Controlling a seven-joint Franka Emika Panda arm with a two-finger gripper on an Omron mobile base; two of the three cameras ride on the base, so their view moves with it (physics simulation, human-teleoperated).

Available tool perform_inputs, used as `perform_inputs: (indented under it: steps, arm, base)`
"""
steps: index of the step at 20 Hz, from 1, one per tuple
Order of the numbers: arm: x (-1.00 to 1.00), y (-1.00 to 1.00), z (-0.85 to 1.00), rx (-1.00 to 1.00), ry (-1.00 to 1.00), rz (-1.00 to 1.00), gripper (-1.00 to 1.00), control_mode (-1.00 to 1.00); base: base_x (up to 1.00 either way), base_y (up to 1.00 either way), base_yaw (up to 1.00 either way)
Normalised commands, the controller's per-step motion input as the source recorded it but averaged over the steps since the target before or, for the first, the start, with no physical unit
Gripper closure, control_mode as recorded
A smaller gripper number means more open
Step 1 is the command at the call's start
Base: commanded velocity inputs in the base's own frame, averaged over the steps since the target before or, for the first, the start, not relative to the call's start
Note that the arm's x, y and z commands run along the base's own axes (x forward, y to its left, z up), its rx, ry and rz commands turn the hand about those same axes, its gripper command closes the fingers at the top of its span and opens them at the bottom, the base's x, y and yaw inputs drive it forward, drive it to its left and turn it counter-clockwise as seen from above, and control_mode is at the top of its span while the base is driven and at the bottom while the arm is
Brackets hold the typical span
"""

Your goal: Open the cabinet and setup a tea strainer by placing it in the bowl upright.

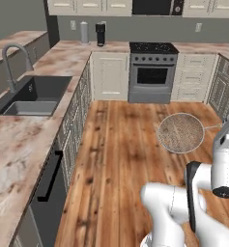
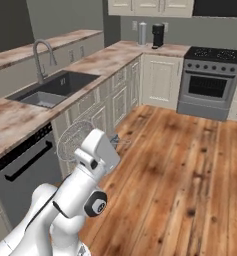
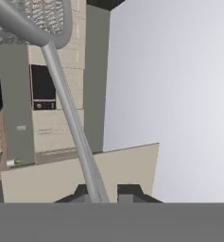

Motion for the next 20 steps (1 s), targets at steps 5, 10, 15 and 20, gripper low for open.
perform_inputs:
  steps: [5, 10, 15, 20]
  arm:
    - [0.0, 0.0, 0.0, 0.0, 0.0, 0.0, 1.0, 1.0]
    - [0.0, 0.0, 0.0, 0.0, 0.0, 0.0, 1.0, 1.0]
    - [0.0, 0.0, 0.0, 0.0, 0.0, 0.0, 1.0, 1.0]
    - [0.0, 0.0, 0.0, 0.0, 0.0, 0.0, 1.0, 1.0]
  base:
    - [0.61, 0.27, 0.0]
    - [0.76, 0.2, -0.02]
    - [1.0, -0.01, -0.13]
    - [1.0, -0.01, -0.18]
